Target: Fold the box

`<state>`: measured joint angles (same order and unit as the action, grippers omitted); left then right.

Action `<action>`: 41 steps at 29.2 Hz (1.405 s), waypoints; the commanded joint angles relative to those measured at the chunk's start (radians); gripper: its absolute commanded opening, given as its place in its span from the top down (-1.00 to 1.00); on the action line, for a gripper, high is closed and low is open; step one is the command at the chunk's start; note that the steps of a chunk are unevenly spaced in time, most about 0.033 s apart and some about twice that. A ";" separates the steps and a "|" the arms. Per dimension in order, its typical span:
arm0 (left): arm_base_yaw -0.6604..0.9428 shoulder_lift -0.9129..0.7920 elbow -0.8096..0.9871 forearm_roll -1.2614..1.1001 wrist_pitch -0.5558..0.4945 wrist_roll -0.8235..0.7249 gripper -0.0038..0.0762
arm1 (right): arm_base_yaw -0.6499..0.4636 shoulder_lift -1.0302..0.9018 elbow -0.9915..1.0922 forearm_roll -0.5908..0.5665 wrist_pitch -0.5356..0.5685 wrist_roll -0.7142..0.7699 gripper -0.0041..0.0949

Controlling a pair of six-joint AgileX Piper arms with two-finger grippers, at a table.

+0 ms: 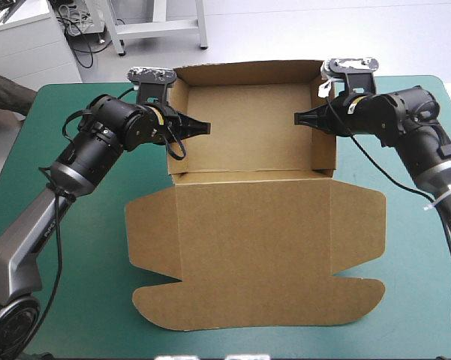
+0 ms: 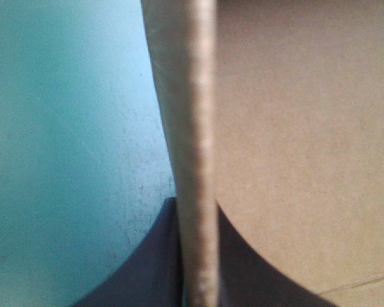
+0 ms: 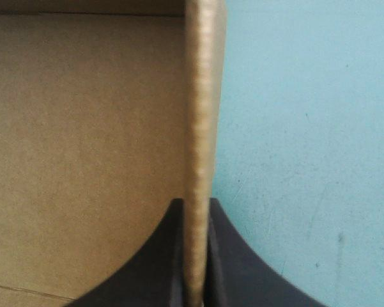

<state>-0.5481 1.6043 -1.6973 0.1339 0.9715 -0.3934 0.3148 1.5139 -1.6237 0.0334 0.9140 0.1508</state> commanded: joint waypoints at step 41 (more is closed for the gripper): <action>0.028 0.277 -0.034 -0.205 0.246 0.140 -0.16 | 0.006 0.326 -0.030 0.050 0.326 -0.051 -0.33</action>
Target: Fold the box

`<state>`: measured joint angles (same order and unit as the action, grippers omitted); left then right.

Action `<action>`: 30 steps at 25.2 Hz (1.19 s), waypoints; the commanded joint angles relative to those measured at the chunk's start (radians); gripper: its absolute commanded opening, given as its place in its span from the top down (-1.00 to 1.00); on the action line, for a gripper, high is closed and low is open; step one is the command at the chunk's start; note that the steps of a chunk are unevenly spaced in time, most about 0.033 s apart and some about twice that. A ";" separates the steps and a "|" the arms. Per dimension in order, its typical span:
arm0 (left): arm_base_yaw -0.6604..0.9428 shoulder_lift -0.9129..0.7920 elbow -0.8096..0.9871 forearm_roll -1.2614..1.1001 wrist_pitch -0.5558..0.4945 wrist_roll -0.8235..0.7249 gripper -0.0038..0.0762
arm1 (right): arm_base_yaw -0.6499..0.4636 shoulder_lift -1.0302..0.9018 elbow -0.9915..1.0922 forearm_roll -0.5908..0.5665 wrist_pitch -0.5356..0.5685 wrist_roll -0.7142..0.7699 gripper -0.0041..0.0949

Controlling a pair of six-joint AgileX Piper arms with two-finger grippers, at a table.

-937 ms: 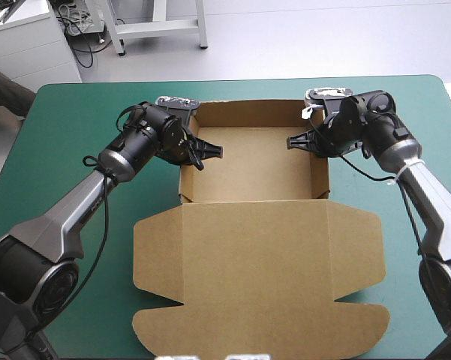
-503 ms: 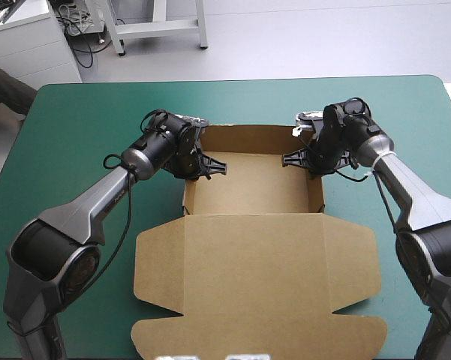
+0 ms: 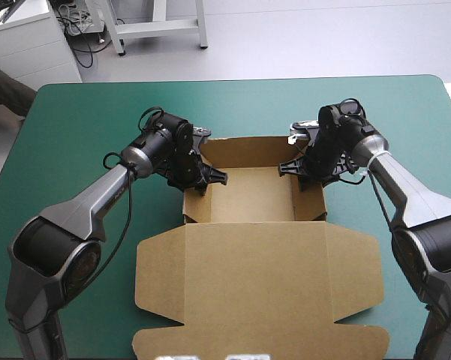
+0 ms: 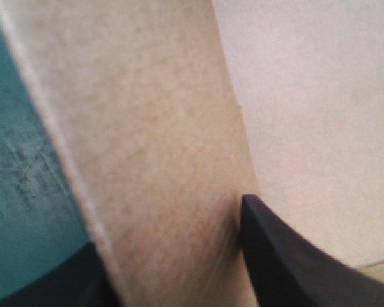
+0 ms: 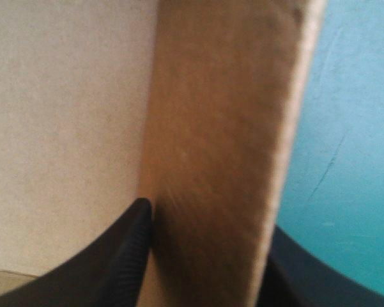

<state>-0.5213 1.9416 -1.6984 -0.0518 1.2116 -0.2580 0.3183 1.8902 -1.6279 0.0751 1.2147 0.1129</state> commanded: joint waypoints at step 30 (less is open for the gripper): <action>-0.001 -0.645 -0.157 0.085 0.086 0.109 0.77 | -0.003 -0.414 -0.026 0.007 0.032 -0.067 -0.65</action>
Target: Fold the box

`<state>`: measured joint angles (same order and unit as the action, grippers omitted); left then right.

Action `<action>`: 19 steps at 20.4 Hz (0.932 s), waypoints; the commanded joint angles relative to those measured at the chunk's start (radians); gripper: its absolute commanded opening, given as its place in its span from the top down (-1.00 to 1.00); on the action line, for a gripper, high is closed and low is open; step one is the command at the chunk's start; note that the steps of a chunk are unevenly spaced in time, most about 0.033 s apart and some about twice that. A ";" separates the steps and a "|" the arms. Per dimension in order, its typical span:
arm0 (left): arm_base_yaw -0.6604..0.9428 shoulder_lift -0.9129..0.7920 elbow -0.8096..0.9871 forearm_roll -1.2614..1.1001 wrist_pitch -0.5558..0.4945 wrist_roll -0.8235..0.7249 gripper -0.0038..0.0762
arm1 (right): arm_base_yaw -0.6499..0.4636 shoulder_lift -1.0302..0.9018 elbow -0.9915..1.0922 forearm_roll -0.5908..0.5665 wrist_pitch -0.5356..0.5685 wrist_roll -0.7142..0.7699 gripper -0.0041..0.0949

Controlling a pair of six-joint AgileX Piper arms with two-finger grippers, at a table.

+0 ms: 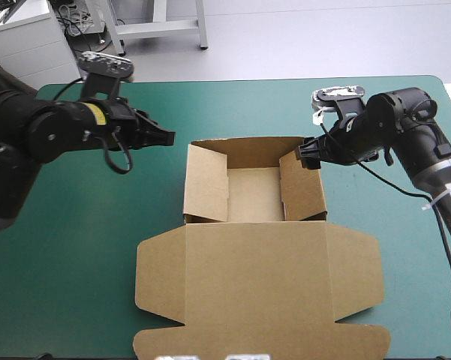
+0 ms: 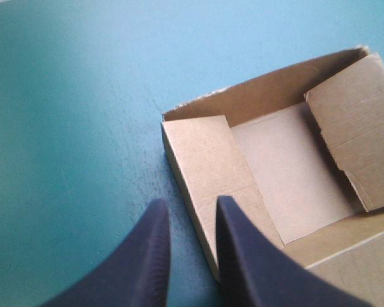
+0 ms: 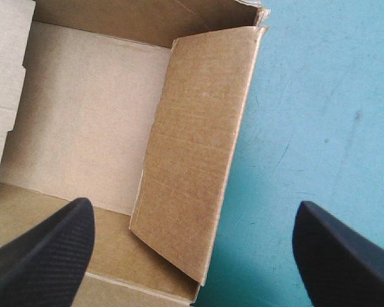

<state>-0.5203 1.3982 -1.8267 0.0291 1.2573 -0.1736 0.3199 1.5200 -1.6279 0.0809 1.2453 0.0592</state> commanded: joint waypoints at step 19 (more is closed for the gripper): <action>-0.002 -0.796 0.717 -0.010 0.040 0.096 0.98 | -0.028 0.257 -0.026 0.000 -0.171 -0.047 -0.65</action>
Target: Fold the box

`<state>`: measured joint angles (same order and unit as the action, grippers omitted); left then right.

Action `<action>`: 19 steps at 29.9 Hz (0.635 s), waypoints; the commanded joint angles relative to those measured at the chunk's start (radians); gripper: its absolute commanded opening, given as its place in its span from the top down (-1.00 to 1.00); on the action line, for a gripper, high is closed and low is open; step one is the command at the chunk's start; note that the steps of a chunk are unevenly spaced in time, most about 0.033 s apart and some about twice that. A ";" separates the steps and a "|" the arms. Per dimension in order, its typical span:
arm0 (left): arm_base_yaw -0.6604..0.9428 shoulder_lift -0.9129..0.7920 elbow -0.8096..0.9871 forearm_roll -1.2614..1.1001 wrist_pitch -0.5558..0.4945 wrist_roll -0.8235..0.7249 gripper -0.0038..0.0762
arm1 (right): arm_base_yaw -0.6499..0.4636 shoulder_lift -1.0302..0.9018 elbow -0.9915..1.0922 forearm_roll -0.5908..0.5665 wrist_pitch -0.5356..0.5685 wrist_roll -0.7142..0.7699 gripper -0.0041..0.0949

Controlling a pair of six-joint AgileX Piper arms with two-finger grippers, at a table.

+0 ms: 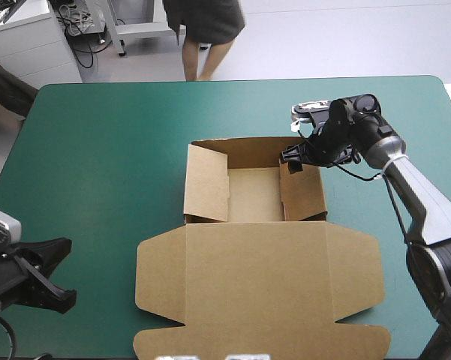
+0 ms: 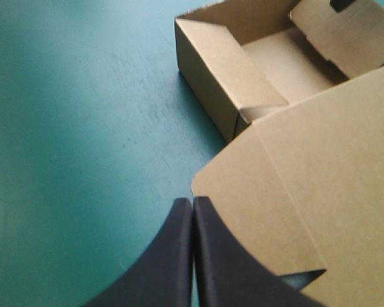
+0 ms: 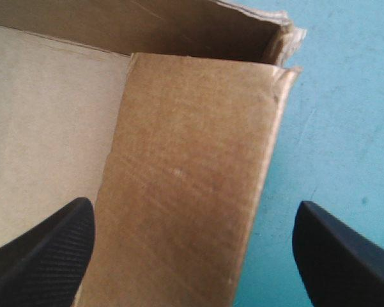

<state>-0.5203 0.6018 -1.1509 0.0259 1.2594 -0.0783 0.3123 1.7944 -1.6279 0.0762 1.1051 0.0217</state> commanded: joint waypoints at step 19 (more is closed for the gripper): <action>-0.002 0.002 0.401 0.054 -0.122 -0.001 0.98 | -0.057 0.036 -0.026 -0.012 -0.102 -0.014 0.96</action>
<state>-0.5203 0.5965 -0.7563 0.0589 1.2096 -0.0781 0.2621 1.8802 -1.6279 0.0843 1.0510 0.0238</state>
